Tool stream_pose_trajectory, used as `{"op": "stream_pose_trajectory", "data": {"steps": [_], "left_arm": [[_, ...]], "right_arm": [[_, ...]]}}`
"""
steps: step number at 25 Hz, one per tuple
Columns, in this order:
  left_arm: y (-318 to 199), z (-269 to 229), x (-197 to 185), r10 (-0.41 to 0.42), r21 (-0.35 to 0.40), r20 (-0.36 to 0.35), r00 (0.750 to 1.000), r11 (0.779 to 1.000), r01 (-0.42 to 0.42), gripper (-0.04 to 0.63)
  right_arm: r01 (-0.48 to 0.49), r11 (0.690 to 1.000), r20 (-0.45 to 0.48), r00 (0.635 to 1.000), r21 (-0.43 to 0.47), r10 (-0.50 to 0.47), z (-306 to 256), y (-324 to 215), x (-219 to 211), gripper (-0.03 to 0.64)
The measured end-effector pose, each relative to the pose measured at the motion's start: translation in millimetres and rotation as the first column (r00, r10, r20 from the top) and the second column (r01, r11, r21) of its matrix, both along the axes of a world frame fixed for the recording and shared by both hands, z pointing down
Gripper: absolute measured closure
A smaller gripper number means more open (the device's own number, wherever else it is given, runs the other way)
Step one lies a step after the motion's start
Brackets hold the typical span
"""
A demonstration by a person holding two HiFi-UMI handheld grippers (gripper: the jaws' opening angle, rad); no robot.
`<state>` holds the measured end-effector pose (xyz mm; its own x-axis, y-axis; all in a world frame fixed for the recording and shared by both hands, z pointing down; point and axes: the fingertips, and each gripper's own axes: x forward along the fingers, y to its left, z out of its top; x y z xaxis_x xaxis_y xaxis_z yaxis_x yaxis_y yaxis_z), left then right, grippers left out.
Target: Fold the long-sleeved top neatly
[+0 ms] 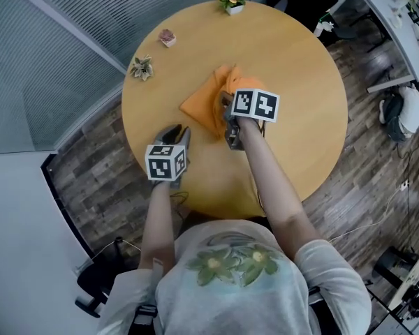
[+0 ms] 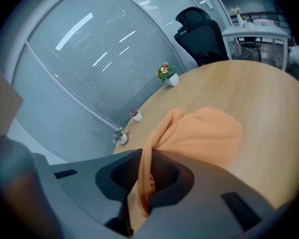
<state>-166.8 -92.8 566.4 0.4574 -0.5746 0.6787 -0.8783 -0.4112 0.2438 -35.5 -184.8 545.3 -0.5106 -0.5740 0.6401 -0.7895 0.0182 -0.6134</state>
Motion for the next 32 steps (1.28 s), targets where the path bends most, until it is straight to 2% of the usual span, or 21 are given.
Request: {"op": "stream_pose_trajectory", "data": {"steps": [3,7,10,12,16,23,26,30,32], "left_arm": [[-3.9,3.9,-6.3,0.013,-0.004,0.004,1.000,1.000,-0.013,0.503],[-7.9,4.8,-11.6,0.025,-0.004,0.002,1.000,1.000,-0.025,0.503],[-11.9,7.6,-13.4,0.034,-0.006,-0.004,0.999,0.999,-0.034,0.503],[-14.5,10.1,-14.3,0.039,-0.008,-0.006,0.999,0.999,-0.040,0.503],[-15.8,13.9,-9.0,0.050,-0.012,-0.011,0.999,0.999,-0.051,0.503],[-27.8,3.8,30.8,0.144,0.032,-0.037,0.989,0.989,-0.142,0.503],[-33.6,-1.2,47.5,0.185,0.052,-0.020,0.983,0.982,-0.183,0.499],[-44.2,1.4,64.8,0.222,0.049,0.014,0.975,0.974,-0.223,0.399],[-54.2,4.8,71.5,0.230,0.057,0.061,0.971,0.971,-0.233,0.394]], "right_arm": [[-0.014,0.998,0.023,1.000,-0.068,0.015,26.4,-17.2,-20.4,0.555],[-0.028,0.989,-0.010,1.000,-0.147,0.027,65.2,-30.7,-34.0,0.555],[-0.022,0.984,0.004,1.000,-0.179,0.023,83.8,-36.6,-40.1,0.554],[0.005,0.986,0.027,1.000,-0.166,-0.001,84.5,-41.1,-43.6,0.533],[0.065,0.991,0.156,0.987,-0.114,-0.046,64.5,-41.8,-52.8,0.425],[0.059,0.996,0.263,0.964,-0.061,-0.041,25.6,-42.8,-49.5,0.411],[0.057,0.998,0.265,0.963,-0.014,-0.051,7.5,-45.7,-42.8,0.410],[0.048,0.998,0.246,0.967,0.050,-0.059,-7.8,-41.1,-23.3,0.411],[0.048,0.997,0.211,0.976,0.061,-0.060,-5.1,-34.9,-10.0,0.411]]}}
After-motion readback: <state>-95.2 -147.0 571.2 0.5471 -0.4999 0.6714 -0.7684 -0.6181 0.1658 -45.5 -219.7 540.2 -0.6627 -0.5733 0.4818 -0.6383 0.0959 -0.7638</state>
